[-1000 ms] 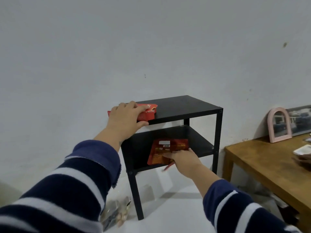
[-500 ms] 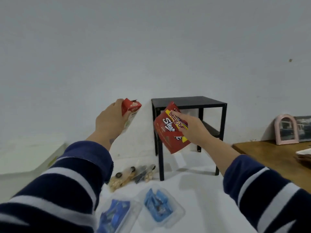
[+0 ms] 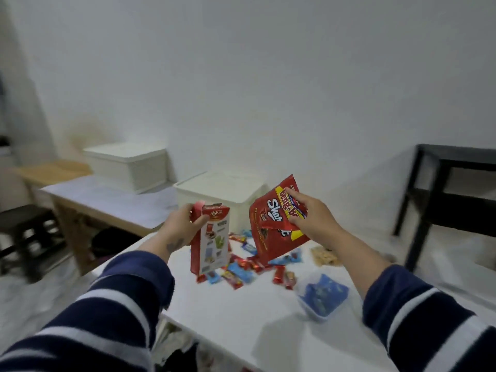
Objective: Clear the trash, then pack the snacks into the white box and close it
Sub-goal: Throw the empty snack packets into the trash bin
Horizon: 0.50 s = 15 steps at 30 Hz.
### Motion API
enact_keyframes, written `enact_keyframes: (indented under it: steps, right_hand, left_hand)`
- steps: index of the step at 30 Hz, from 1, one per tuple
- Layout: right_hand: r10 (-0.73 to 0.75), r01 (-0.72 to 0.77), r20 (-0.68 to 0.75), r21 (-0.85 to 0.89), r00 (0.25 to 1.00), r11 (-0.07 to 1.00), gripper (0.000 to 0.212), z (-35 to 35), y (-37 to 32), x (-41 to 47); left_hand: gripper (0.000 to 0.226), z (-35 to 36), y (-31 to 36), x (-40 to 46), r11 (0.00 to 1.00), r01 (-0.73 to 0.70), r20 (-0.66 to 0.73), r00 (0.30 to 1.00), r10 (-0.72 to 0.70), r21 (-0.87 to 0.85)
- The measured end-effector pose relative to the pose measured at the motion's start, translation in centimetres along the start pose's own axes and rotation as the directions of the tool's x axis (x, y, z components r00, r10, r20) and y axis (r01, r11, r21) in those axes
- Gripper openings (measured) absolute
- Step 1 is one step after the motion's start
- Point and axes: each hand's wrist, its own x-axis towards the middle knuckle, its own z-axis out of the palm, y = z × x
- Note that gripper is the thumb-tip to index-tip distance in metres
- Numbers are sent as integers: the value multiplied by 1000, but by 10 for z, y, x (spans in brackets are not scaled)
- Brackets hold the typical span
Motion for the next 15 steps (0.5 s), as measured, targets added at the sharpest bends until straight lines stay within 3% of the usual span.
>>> enact_keyframes:
  steps: [3,7,15]
  right_hand:
    - [-54,54,119,10,991,999,69,65,-22,37]
    - [-110,95,234,73,966,993,68,150,-46,88]
    - [-272,218,536,163,799,962,67,356,-118,172]
  left_hand:
    - [50,-36,-48,7,987,67,-50,996,-75,-148]
    - [39,-79,-107,21,974,157,-113,978,-177,-165]
    - [25,-173,-233,32,852,396,-310,808,-500,-343]
